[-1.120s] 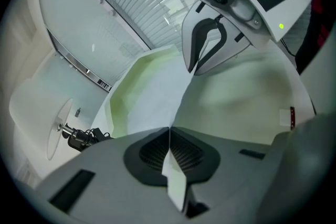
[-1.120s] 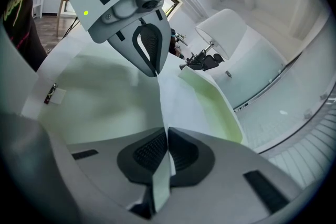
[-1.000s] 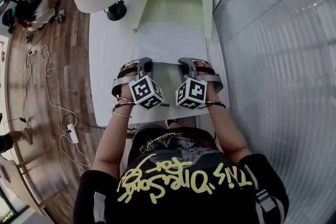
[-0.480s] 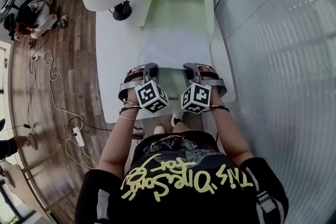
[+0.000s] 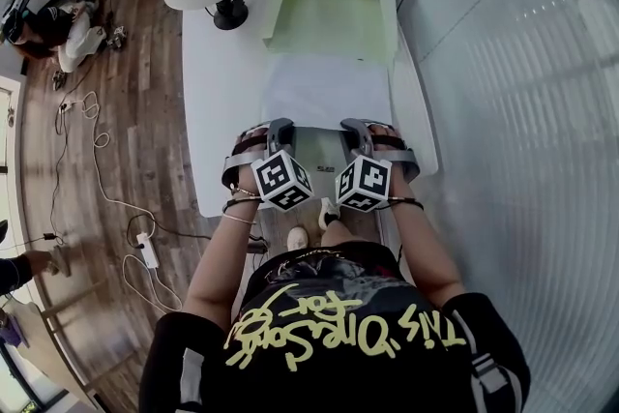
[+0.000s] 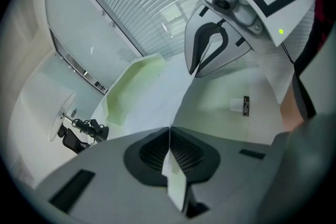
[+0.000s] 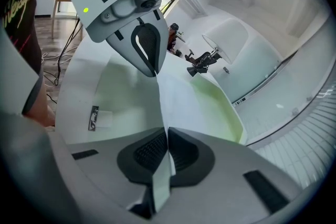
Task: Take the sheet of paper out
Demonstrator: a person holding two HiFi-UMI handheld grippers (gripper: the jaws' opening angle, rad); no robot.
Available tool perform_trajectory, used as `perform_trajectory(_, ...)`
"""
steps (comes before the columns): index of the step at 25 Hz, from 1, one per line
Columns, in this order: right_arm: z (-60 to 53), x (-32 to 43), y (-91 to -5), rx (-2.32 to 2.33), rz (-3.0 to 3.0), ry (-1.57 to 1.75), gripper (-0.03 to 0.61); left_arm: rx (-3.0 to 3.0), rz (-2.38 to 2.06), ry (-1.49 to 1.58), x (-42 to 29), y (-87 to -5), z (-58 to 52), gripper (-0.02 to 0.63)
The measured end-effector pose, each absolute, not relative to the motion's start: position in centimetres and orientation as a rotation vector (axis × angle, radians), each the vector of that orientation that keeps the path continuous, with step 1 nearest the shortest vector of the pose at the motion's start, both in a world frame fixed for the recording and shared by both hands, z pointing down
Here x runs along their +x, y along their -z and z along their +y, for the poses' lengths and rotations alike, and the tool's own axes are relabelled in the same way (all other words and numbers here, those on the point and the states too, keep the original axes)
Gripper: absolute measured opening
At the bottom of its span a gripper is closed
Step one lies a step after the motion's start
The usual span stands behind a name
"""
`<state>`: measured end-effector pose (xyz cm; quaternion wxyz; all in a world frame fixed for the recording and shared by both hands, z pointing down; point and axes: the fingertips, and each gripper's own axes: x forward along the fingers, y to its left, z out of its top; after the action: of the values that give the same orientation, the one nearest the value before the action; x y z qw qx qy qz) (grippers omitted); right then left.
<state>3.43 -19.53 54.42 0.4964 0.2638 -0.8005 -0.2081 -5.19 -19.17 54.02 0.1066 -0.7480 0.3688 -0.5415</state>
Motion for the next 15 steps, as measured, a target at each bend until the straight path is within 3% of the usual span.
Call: perform_trajectory(15,-15.9,3.3,-55.0,0.674,-1.911,0.49,0.009,-2.216,1.042,1.565,-5.4,-54.4,-15.8,0.011)
